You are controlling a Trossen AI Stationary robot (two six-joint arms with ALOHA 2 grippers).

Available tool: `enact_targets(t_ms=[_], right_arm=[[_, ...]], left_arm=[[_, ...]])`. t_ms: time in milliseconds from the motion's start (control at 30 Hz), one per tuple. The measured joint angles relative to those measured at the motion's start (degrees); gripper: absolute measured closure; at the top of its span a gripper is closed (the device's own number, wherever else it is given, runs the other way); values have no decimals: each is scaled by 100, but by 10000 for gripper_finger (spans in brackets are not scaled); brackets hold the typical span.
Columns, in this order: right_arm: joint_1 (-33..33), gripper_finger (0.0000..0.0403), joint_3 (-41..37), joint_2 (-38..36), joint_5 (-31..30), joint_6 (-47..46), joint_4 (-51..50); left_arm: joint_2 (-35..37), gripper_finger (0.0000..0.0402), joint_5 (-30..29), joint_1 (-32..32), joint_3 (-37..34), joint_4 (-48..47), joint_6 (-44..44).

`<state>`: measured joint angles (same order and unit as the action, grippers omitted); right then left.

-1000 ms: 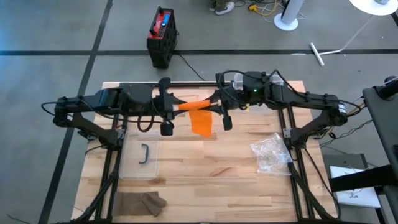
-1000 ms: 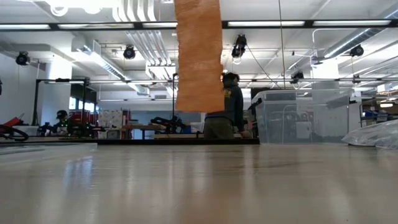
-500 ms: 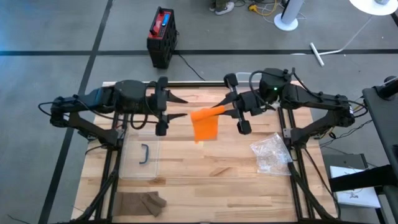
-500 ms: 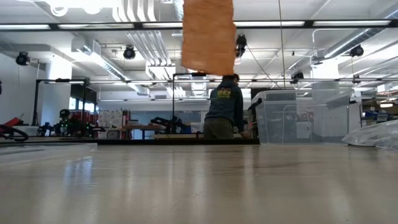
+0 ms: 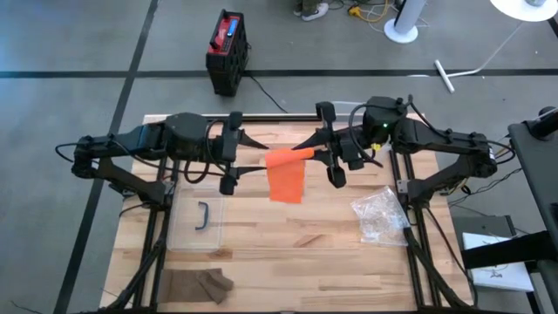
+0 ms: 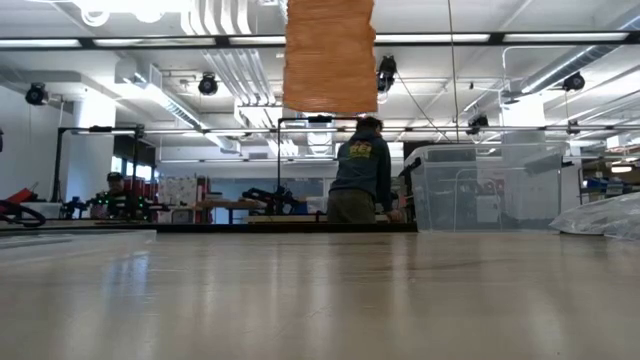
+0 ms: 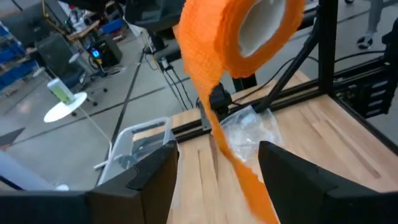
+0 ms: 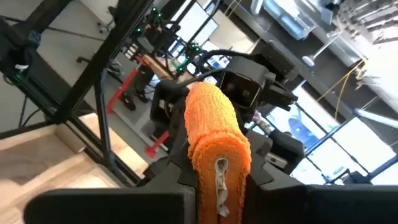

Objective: Roll bandage
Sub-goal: Roll the orange bandage

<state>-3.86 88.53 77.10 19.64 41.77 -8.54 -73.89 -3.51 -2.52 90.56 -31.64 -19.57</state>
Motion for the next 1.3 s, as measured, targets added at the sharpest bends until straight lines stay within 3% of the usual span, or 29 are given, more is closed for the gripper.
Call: enact_targets(t_ms=[267, 500, 667, 900, 1300], right_arm=[[-2, 365, -15, 0, -250, 392, 73], [-2, 365, -17, 2, -321, 392, 121], [-16, 365, -17, 43, -327, 331, 139], [-3, 365, -19, 175, -492, 629, 375], [-2, 365, 4, 111, -790, 1150, 621]], left_arm=[[-61, 175, 7, 21, 3, 338, -574], [-304, 194, 8, 127, 4, 796, -619], [-319, 243, -13, 188, 4, 1212, -385], [-426, 386, -26, 216, 2, 1147, -187], [-382, 401, -38, 210, -75, 941, 55]])
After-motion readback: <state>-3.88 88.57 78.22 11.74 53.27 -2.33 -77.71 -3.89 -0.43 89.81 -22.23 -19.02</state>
